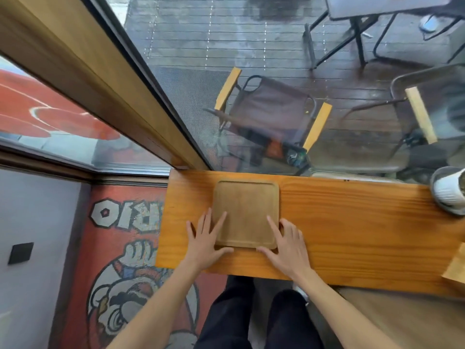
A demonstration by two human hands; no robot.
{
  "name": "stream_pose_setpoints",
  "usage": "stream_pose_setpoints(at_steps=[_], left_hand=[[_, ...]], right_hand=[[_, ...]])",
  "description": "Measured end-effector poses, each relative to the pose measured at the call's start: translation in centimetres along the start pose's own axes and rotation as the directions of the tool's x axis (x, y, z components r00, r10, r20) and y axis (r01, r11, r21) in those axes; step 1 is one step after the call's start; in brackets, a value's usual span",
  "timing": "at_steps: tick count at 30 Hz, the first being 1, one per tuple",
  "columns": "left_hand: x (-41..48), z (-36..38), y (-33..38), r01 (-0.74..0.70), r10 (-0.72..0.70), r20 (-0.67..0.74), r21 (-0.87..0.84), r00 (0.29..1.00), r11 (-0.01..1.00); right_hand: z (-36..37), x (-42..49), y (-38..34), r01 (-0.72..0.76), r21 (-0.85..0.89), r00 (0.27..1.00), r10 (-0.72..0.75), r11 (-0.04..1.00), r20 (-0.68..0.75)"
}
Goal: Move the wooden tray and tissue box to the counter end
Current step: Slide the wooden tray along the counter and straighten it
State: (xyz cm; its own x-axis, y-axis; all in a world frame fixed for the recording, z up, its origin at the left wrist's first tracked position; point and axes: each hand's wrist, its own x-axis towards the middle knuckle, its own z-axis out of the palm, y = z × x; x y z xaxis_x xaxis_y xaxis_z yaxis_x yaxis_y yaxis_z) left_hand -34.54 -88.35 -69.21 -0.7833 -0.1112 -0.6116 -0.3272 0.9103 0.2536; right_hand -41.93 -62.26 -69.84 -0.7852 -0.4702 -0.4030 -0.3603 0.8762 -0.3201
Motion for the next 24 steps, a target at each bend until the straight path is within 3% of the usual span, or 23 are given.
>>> stream_pose_setpoints(at_steps=[4, 13, 20, 24], left_hand=[[0.6, 0.3, -2.0, -0.069, 0.076, -0.033, 0.177, 0.997, 0.982], [1.5, 2.0, -4.7, -0.22, 0.26, -0.078, 0.333, 0.962, 0.917], [2.0, 5.0, -5.9, -0.238, 0.318, -0.257, 0.299, 0.912, 0.924], [2.0, 4.7, -5.7, -0.251, 0.331, -0.271, 0.292, 0.904, 0.923]], right_hand=[[1.8, -1.1, 1.4, 0.091, -0.097, 0.995, -0.085, 0.991, 0.057], [3.5, -0.3, 2.8, 0.081, -0.076, 0.995, -0.084, 0.994, -0.045], [4.5, -0.4, 3.2, 0.079, -0.098, 0.991, -0.089, 0.992, -0.104], [4.2, -0.2, 3.1, 0.07, -0.103, 0.99, -0.082, 0.992, -0.114]])
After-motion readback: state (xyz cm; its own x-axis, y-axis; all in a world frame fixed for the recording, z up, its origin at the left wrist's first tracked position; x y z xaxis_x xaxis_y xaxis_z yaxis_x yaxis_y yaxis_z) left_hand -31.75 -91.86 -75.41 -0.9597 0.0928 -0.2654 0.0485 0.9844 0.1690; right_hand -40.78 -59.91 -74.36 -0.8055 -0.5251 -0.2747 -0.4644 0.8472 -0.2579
